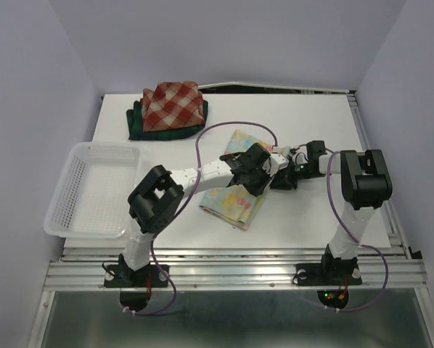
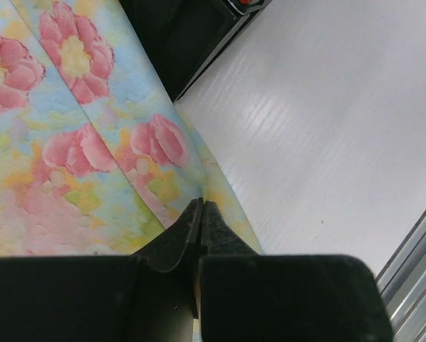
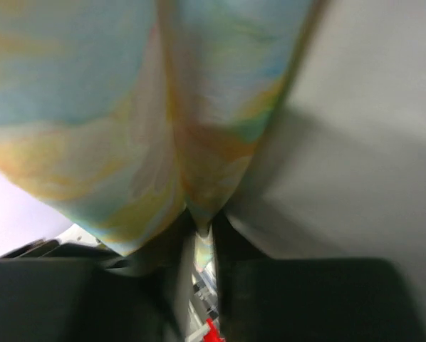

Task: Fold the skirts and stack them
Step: Fold the skirt

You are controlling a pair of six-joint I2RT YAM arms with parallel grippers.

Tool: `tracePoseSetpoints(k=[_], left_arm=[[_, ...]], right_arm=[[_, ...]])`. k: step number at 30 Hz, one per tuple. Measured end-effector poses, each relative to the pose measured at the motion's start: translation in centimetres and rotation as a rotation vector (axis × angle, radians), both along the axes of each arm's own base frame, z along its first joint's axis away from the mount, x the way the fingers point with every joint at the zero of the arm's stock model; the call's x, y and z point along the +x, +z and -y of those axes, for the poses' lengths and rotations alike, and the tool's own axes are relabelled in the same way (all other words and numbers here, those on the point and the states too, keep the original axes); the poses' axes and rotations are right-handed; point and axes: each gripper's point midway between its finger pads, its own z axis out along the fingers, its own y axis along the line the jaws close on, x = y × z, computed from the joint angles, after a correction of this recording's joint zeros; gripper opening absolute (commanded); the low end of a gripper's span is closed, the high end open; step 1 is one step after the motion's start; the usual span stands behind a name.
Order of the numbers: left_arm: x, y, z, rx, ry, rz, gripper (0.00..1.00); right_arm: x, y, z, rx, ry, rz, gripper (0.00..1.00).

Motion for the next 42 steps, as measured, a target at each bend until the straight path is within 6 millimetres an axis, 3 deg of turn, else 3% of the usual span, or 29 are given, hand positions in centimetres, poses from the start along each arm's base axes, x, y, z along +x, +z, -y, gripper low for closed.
tracePoseSetpoints(k=[8,14,16,17,20,23,26,28,32,38,40,42], left_arm=[[-0.5,-1.7,0.0,0.012,-0.015,-0.047,0.31],[0.4,-1.4,-0.2,-0.016,0.007,-0.063,0.36],[0.8,-1.1,-0.4,-0.029,0.016,-0.066,0.38],[1.0,-0.7,-0.6,-0.041,0.024,-0.064,0.38],[1.5,1.1,-1.1,-0.074,0.036,-0.047,0.40],[2.3,3.9,-1.3,-0.127,0.048,-0.007,0.51],[2.7,7.9,-1.8,-0.196,0.055,0.062,0.61],[2.8,9.3,-2.6,-0.212,0.059,0.096,0.64],[3.0,10.9,-5.7,-0.215,0.053,0.160,0.83],[2.4,9.3,-12.3,-0.112,0.037,0.275,0.86],[1.4,9.0,-13.6,-0.086,0.001,0.317,0.85],[0.2,8.6,-14.9,-0.067,-0.048,0.363,0.84]], right_arm=[[-0.4,0.7,0.2,-0.011,0.050,0.007,0.40],[-1.8,0.9,1.1,-0.056,0.101,-0.002,0.42],[-2.2,0.9,1.5,-0.068,0.108,-0.011,0.47],[-2.5,1.0,1.9,-0.074,0.107,-0.023,0.48],[-3.1,1.2,3.2,-0.103,0.098,-0.038,0.62],[-3.4,1.8,3.9,-0.098,0.087,-0.046,0.72],[-3.2,2.8,4.1,-0.087,0.063,-0.041,0.76],[-2.9,3.1,3.9,-0.076,0.047,-0.037,0.76],[-2.1,3.0,3.2,-0.066,0.027,-0.029,0.74],[-1.7,1.8,0.6,-0.047,0.083,-0.054,0.49],[-0.9,1.4,0.3,-0.056,0.092,-0.059,0.45],[1.0,1.1,-0.1,-0.052,0.095,-0.051,0.41]])
